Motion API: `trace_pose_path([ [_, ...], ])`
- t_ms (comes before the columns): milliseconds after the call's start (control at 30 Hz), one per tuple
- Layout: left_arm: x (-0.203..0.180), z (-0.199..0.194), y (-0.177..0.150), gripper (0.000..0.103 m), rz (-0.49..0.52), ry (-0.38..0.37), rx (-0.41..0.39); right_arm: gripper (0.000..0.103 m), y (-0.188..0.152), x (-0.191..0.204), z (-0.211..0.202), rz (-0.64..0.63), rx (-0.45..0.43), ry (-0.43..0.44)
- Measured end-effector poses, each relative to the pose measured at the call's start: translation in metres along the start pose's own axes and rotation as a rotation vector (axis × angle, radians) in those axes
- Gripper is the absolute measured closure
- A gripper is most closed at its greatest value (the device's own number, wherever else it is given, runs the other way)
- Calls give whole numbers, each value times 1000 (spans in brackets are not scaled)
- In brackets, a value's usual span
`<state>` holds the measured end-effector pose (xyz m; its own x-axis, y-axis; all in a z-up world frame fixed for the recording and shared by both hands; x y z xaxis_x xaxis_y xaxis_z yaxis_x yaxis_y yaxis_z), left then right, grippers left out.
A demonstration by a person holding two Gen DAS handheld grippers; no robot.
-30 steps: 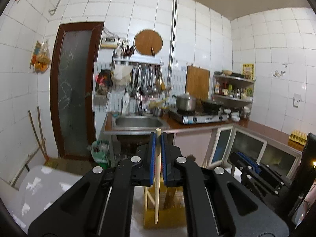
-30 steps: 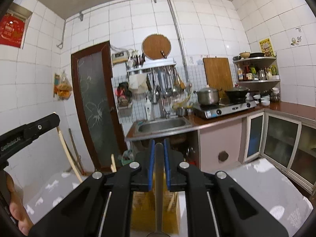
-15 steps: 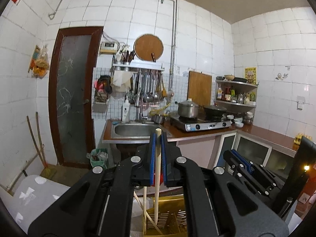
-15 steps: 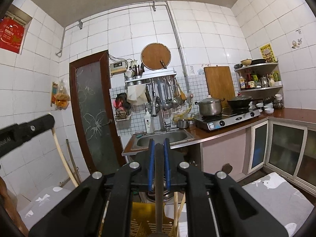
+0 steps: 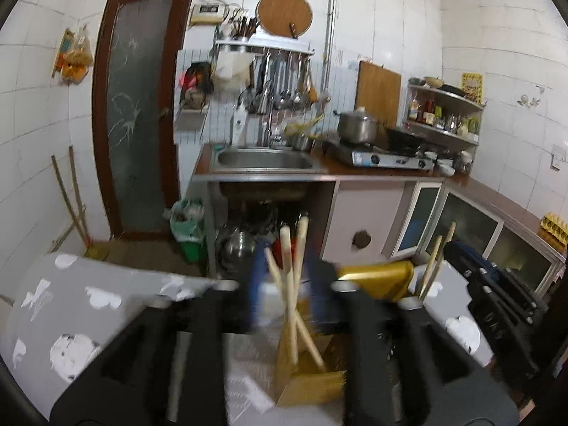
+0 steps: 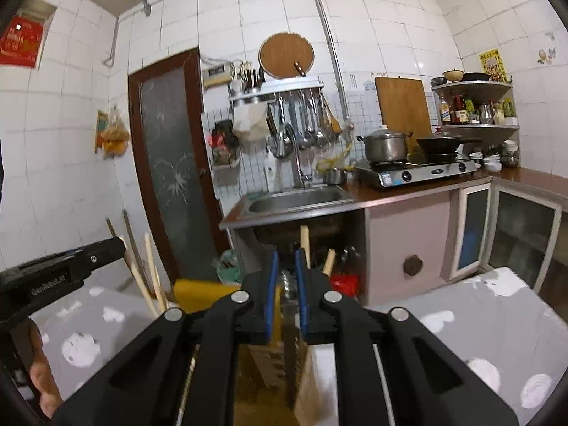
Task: Organize utensils
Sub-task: 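Open the right gripper over the holder while the left gripper opens too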
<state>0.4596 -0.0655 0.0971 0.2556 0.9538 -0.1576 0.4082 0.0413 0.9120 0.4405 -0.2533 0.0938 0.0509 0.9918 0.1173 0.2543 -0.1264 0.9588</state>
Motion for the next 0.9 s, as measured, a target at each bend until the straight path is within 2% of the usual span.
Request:
trace_pose_path([
  [33,4,-10,-1,44,-16,1,-3,61,-1,-3,-6,3,13,-9],
  [67,5,-18,-1,40,-23,-1,-9,55,0,-5,-12,11,17,-14],
  [133,10,-37,0,24,-31,1,-22,52,2,-13,-32,12,18,-32],
  [267,19,-87,-5,5,-37,17,-33,44,-1,-21,-73,-15,67,-57],
  [333,25,-111,-11,5,-48,22,-35,35,-6,-26,-99,-25,84,-64],
  [433,29,-133,-24,5,-54,17,-4,33,-16,-30,-129,-18,115,-64],
  [567,34,-161,-50,5,-34,56,31,33,-35,-33,-157,4,177,-77],
  [700,36,-176,-78,5,-20,83,63,33,-56,-31,-171,7,211,-92],
  [900,45,-165,-130,5,-42,111,141,33,-104,-23,-163,-15,272,-117],
])
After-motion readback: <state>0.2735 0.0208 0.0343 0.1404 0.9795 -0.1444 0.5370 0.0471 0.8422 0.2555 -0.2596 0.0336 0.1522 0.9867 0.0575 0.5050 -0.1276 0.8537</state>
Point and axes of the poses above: each gripper's, at about its wrist camera, not at the fingertips, and z roughly the way its jaws point, x to its left, y to its top, the point moved 6 cm from there along z, roughly the way its jaws point, and after that the axes turned 8 degrees about -y, right-handed, at the moved point
